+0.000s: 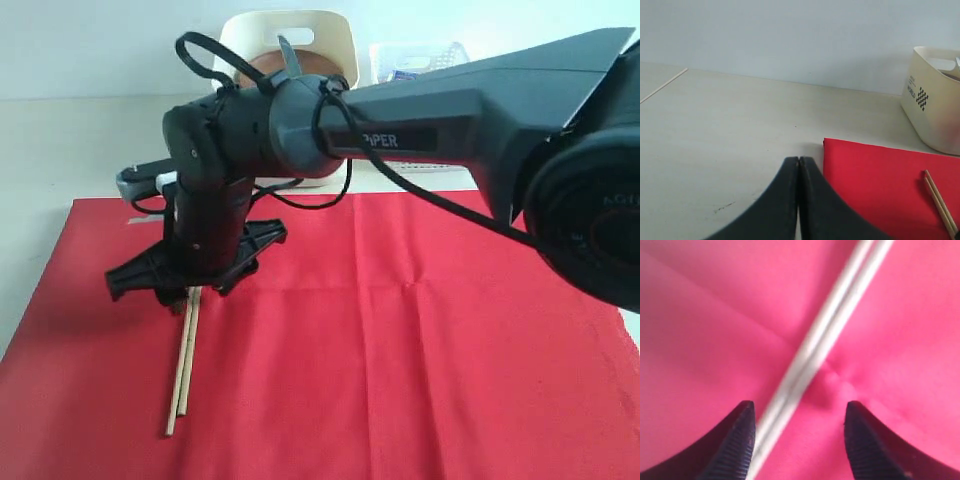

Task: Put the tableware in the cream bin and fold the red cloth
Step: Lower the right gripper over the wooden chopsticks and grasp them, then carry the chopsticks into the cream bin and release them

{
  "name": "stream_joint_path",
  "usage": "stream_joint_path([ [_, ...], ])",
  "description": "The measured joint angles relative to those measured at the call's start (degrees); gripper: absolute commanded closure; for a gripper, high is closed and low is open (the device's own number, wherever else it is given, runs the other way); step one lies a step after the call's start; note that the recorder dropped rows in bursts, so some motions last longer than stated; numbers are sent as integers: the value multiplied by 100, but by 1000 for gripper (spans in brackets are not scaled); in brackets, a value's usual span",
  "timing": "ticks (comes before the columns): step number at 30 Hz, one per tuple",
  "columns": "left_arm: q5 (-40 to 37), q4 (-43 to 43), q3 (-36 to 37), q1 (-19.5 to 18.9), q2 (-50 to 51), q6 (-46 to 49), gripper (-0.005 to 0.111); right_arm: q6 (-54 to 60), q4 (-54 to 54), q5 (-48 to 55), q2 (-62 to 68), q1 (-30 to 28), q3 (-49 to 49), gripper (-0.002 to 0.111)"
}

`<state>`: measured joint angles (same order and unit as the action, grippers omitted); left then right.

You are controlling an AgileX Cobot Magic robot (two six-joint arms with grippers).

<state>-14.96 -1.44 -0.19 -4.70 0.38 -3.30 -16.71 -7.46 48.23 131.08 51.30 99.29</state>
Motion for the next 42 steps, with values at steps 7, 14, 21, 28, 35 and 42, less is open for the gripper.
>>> stream_joint_path([
  [7,0,0,0,0,0,0,104,62,172,230,120,0,512,56],
  [14,0,0,0,0,0,0,104,50,310,420,486,26,581,56],
  [21,0,0,0,0,0,0,104,15,746,500,534,156,603,71],
  [28,0,0,0,0,0,0,104,-40,983,536,539,156,603,108],
  [35,0,0,0,0,0,0,104,140,877,525,243,156,591,108],
  [42,0,0,0,0,0,0,104,378,889,415,-283,156,591,108],
])
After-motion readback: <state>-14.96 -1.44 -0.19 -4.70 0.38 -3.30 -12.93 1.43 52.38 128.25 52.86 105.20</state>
